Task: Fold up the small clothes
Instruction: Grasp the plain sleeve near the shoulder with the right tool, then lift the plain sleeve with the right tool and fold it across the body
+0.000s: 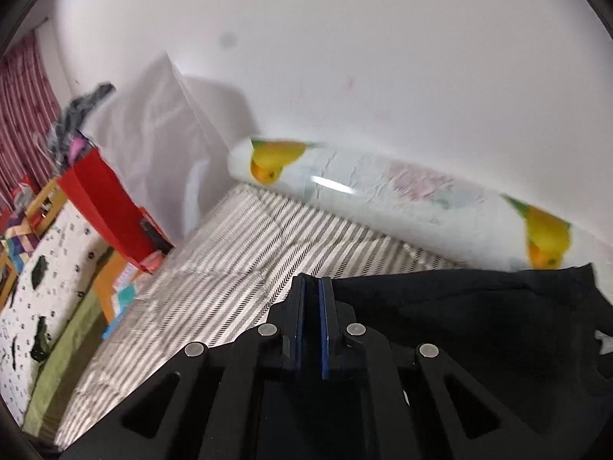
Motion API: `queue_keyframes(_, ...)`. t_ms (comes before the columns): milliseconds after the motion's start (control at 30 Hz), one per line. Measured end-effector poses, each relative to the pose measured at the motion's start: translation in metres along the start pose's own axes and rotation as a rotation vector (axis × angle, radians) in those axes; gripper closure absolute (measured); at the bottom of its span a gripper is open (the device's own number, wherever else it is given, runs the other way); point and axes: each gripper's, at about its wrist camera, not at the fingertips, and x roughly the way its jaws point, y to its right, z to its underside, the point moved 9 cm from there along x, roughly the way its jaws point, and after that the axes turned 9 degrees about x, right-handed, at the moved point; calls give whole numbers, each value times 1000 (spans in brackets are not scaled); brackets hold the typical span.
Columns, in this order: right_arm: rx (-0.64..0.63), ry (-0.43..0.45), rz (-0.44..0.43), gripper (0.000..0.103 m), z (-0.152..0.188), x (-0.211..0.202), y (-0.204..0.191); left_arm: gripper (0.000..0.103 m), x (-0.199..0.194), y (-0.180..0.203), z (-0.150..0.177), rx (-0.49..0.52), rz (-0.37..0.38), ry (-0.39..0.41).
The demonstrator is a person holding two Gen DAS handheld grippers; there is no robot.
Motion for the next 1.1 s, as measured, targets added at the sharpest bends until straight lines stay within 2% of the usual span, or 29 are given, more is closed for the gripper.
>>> queue_keyframes(167, 10, 0, 25, 94, 3, 8, 2, 93, -1, 3, 2, 24, -24, -7)
queue_keyframes(233, 45, -12, 14, 83, 2, -1, 7, 90, -3, 2, 3, 24, -36, -13)
queue_keyframes(300, 67, -12, 9, 75, 2, -18, 13, 84, -6, 1, 3, 16, -54, -20)
queue_keyframes(433, 48, 46, 42, 67, 14, -77, 26, 82, -20, 2, 6, 7, -78, -17)
queue_keyframes(500, 39, 56, 101, 46, 33, -113, 41, 78, -32, 8, 6, 7, -76, -4)
queue_keyframes(533, 50, 65, 115, 40, 42, -130, 50, 73, -36, 12, 5, 9, -70, 1)
queue_keyframes(567, 73, 86, 138, 38, 57, -154, 67, 69, -40, 16, 5, 14, -62, 6)
queue_keyframes(633, 103, 114, 191, 36, 79, -190, 94, 48, -55, 31, 4, 36, -56, 33)
queue_keyframes(700, 147, 150, 276, 34, 113, -236, 133, 39, -72, 51, 1, 70, -56, 82)
queue_keyframes(767, 173, 166, 341, 31, 144, -274, 164, 39, -84, 73, 1, 104, -42, 107)
queue_keyframes(833, 211, 174, 470, 30, 184, -321, 209, 39, -91, 93, 0, 121, -27, 122)
queue_keyframes(900, 240, 169, 539, 30, 217, -357, 242, 39, -96, 114, 1, 132, 1, 132)
queue_keyframes(1000, 320, 179, 651, 30, 274, -415, 297, 39, -99, 147, 4, 154, 55, 122)
queue_keyframes(1100, 390, 184, 775, 29, 332, -458, 345, 39, -99, 171, 6, 166, 66, 109)
